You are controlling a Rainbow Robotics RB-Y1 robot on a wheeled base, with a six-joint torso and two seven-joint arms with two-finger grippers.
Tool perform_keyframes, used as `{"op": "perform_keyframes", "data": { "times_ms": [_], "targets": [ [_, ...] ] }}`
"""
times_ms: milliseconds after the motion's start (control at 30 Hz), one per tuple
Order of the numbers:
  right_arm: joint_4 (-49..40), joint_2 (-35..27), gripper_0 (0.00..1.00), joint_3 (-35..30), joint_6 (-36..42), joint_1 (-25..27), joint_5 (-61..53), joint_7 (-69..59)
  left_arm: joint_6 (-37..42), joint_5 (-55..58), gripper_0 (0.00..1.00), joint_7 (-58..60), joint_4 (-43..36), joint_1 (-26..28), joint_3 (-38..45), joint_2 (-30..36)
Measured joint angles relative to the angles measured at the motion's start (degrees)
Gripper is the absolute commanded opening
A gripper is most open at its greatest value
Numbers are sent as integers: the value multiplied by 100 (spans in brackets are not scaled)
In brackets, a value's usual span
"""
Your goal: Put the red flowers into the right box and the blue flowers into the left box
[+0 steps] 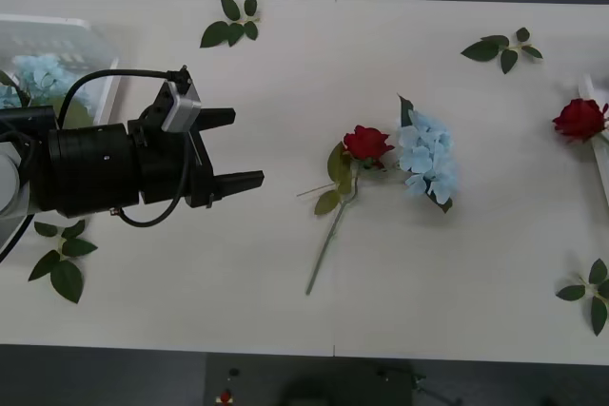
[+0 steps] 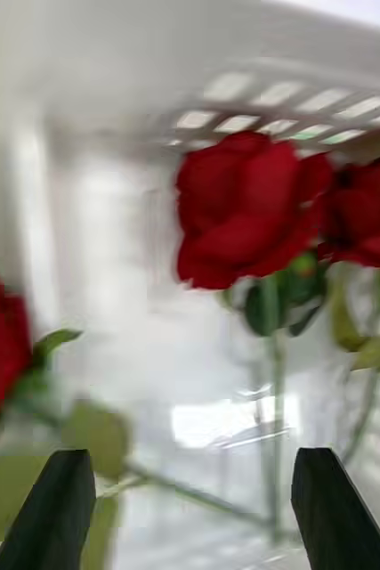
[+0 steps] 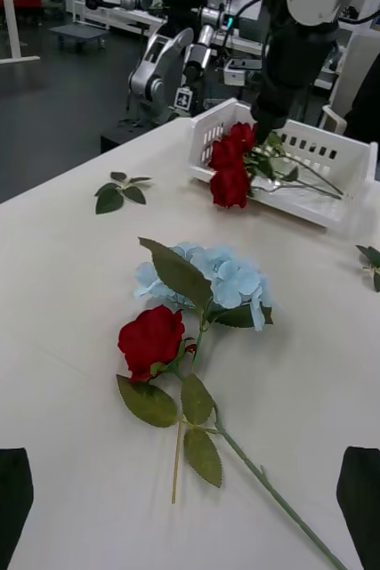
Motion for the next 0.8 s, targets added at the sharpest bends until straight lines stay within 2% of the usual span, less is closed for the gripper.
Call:
{"op": "perform_keyframes", "data": {
  "times_ms": [100, 233, 467, 533, 667, 800],
  "targets": [
    [-375, 0, 69, -277, 674, 0, -769, -293, 0, 0, 100, 0, 0, 0, 0, 0],
    [-1186, -2, 71, -704, 1301, 1, -1275, -1648, 0, 0, 100, 0, 0, 0, 0, 0],
    [-3484, -131, 72, -856, 2007, 79, -1881, -3426, 0, 1, 100, 0, 0, 0, 0, 0],
    [-4340, -132, 72, -1088, 2136, 302, -1909, -4279, 0, 1, 100, 0, -1, 0, 0, 0],
    [-6515, -132, 72, -1585, 2055, 1148, -1765, -6470, 0, 1, 100, 0, -1, 0, 0, 0],
    [-8289, -127, 72, -1622, 1864, 2052, -960, -8312, 0, 2, 100, 0, -2, 0, 0, 0]
  ]
}}
